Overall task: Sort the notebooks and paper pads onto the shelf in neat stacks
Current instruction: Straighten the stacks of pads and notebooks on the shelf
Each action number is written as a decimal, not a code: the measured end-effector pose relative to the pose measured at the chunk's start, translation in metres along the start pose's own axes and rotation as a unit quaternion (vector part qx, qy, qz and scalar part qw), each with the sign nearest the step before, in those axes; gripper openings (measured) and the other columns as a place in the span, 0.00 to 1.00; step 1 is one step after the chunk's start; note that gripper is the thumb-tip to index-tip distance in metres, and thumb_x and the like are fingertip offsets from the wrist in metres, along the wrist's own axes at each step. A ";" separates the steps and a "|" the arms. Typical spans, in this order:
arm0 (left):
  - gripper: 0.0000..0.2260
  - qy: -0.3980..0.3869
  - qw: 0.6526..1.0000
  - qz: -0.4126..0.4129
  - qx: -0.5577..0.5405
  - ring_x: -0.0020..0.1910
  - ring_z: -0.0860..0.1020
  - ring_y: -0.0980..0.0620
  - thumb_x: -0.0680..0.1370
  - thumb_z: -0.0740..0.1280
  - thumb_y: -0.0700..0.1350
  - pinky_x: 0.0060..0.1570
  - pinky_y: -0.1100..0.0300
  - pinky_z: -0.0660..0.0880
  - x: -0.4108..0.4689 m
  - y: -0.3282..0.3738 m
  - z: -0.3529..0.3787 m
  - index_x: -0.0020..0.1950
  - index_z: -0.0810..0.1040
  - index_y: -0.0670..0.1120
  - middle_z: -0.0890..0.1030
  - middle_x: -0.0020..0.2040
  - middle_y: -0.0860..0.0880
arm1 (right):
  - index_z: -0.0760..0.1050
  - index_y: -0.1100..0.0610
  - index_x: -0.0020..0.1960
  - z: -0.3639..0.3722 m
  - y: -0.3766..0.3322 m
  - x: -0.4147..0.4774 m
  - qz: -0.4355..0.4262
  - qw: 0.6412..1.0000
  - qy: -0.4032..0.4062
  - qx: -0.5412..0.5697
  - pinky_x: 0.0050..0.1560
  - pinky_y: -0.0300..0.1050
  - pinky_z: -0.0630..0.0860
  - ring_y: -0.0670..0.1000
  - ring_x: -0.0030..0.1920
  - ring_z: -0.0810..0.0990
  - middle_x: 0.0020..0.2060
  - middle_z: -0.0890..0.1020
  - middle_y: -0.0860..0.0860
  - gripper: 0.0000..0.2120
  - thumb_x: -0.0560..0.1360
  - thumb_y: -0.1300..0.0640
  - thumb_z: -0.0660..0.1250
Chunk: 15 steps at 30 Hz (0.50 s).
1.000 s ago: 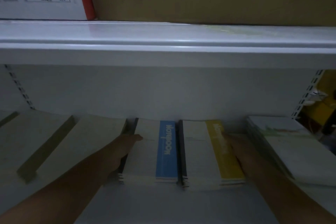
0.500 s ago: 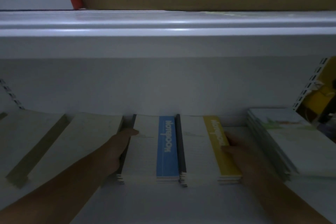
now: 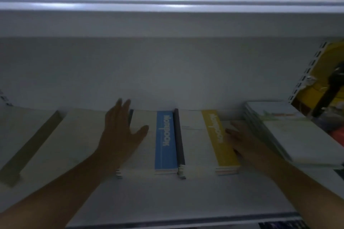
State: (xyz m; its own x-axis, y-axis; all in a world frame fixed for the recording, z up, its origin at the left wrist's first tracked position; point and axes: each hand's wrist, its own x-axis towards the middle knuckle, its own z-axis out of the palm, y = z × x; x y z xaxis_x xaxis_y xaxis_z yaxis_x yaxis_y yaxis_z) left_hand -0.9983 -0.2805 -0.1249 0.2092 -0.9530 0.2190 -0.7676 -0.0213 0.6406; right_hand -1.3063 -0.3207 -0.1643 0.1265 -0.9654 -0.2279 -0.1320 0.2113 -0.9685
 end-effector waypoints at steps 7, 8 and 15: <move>0.53 -0.141 0.915 0.218 0.308 0.73 0.31 0.51 0.67 0.56 0.74 0.69 0.43 0.32 -0.049 0.017 0.058 0.71 0.23 0.49 0.30 0.73 0.51 | 0.39 0.34 0.71 -0.006 0.019 -0.030 -0.080 0.888 -0.069 -0.448 0.60 0.33 0.63 0.42 0.67 0.65 0.68 0.62 0.40 0.51 0.64 0.40 0.75; 0.54 -0.117 0.914 0.227 0.315 0.76 0.39 0.48 0.67 0.59 0.72 0.69 0.41 0.38 -0.050 0.017 0.064 0.74 0.29 0.46 0.38 0.76 0.47 | 0.40 0.35 0.73 -0.006 0.020 -0.029 -0.092 0.880 -0.055 -0.462 0.60 0.34 0.63 0.45 0.68 0.66 0.69 0.63 0.42 0.50 0.65 0.39 0.74; 0.55 -0.074 0.901 0.304 0.300 0.68 0.64 0.45 0.56 0.74 0.59 0.65 0.31 0.62 -0.045 0.021 0.076 0.76 0.53 0.43 0.74 0.67 0.44 | 0.48 0.31 0.68 -0.007 0.024 -0.024 -0.124 0.915 -0.033 -0.381 0.62 0.38 0.70 0.44 0.62 0.73 0.65 0.72 0.45 0.48 0.61 0.43 0.78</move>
State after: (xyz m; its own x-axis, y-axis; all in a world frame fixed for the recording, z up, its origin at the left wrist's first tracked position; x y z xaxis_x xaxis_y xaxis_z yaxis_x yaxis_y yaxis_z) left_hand -1.0699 -0.2613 -0.1773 -0.4090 -0.8728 0.2662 -0.9121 0.4005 -0.0882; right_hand -1.3192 -0.2931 -0.1810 0.3012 -0.9527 -0.0403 -0.7362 -0.2055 -0.6448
